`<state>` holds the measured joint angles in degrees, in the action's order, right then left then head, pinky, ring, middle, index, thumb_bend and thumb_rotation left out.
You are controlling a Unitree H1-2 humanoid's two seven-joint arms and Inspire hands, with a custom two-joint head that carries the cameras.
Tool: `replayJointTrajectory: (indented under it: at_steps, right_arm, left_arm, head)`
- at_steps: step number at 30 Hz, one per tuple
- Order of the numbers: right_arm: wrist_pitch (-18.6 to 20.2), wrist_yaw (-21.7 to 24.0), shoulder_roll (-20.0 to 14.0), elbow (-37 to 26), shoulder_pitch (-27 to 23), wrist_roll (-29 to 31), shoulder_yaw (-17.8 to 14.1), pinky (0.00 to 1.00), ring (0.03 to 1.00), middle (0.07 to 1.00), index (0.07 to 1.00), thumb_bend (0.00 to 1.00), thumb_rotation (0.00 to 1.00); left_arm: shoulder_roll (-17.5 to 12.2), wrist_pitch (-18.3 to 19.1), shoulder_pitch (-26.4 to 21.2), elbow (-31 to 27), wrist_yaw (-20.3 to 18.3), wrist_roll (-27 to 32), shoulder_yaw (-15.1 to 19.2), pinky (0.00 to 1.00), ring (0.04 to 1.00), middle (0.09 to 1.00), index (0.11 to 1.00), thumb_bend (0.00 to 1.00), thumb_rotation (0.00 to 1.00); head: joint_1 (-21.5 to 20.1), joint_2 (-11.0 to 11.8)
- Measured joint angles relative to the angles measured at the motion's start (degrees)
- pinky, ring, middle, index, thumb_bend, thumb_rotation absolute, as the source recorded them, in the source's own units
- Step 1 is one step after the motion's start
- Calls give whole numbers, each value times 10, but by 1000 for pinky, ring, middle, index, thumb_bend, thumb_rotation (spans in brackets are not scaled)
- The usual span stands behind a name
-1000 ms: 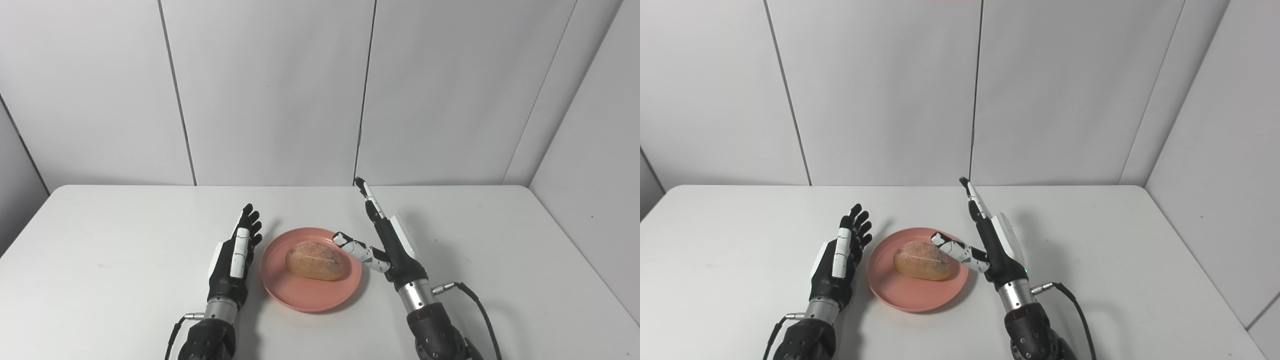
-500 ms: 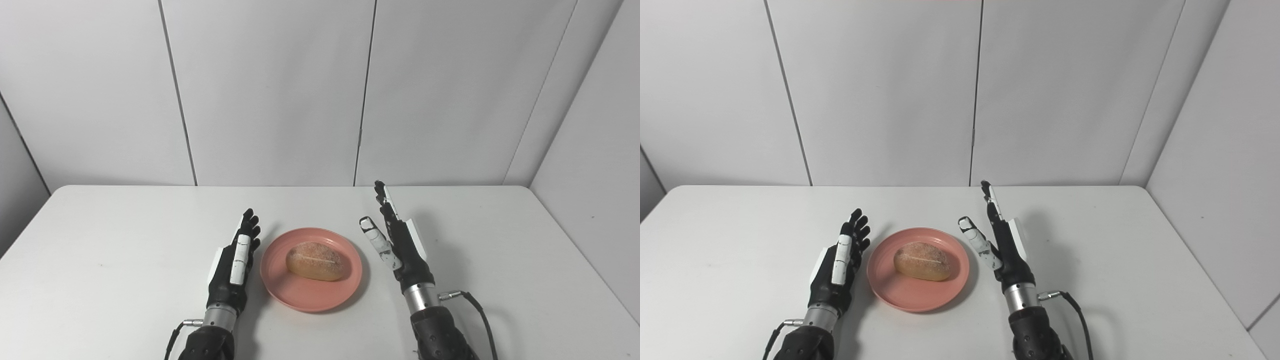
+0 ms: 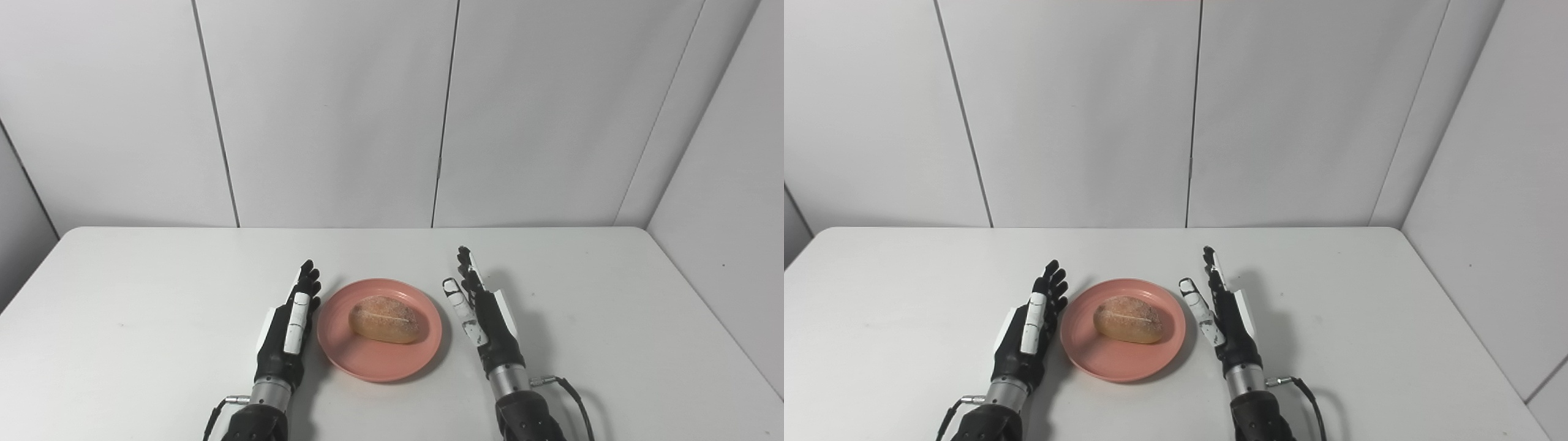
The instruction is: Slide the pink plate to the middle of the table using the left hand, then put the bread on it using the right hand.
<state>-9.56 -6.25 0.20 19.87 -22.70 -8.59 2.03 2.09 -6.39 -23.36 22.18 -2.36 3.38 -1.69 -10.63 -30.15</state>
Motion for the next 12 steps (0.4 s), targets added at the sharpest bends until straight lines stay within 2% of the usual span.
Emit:
replayJointTrajectory:
  at_steps: [7, 12]
  right_arm:
    - [0, 0, 10, -7, 21, 9, 0, 1000, 1000, 1000, 1000, 671, 1000]
    - [0, 0, 13, -15, 30, 11, 1, 1000, 1000, 1000, 1000, 713, 1000]
  left_arm:
    - [0, 0, 0, -11, 0, -8, -1, 1000, 1000, 1000, 1000, 805, 1000]
    - [0, 0, 0, -14, 0, -8, 0, 1000, 1000, 1000, 1000, 806, 1000]
  head:
    - [-2, -1]
    - [-2, -1]
